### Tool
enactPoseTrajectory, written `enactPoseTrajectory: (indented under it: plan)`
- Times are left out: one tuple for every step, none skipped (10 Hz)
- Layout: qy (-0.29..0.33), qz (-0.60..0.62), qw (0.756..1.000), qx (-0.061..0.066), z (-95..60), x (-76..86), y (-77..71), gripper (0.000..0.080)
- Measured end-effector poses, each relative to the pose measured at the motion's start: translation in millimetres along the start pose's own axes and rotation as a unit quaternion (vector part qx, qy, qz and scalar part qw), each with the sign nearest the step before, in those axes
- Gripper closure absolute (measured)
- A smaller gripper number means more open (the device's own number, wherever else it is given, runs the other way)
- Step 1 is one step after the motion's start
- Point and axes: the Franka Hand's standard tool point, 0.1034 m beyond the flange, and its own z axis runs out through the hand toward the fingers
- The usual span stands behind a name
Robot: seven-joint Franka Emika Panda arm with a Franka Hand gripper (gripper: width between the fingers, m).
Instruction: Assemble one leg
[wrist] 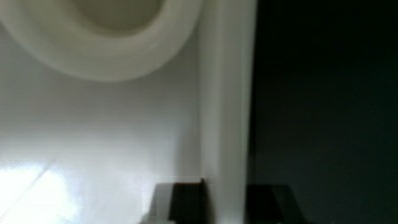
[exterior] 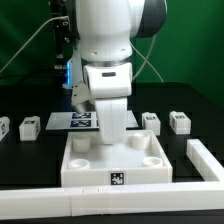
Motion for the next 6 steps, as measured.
enactPoseTrajectory:
  plan:
    - [0.002, -0.002, 1.0, -0.004, -0.7, 3.8, 6.8, 0.0722]
    - [0.004, -0.004, 1.0, -0.008, -1.4, 7.6, 14.6, 0.0723]
    - [0.005, -0.006, 1.0, -0.011, -1.7, 11.5, 19.3, 0.0723]
    - [0.007, -0.01, 1.0, -0.013, -1.1, 15.9, 22.8, 0.0723]
    - [0.008, -0.013, 1.0, -0.015, -1.0, 20.1, 26.7, 0.0723]
    - [0.01, -0.015, 1.0, -0.017, -0.6, 25.3, 30.9, 0.0724]
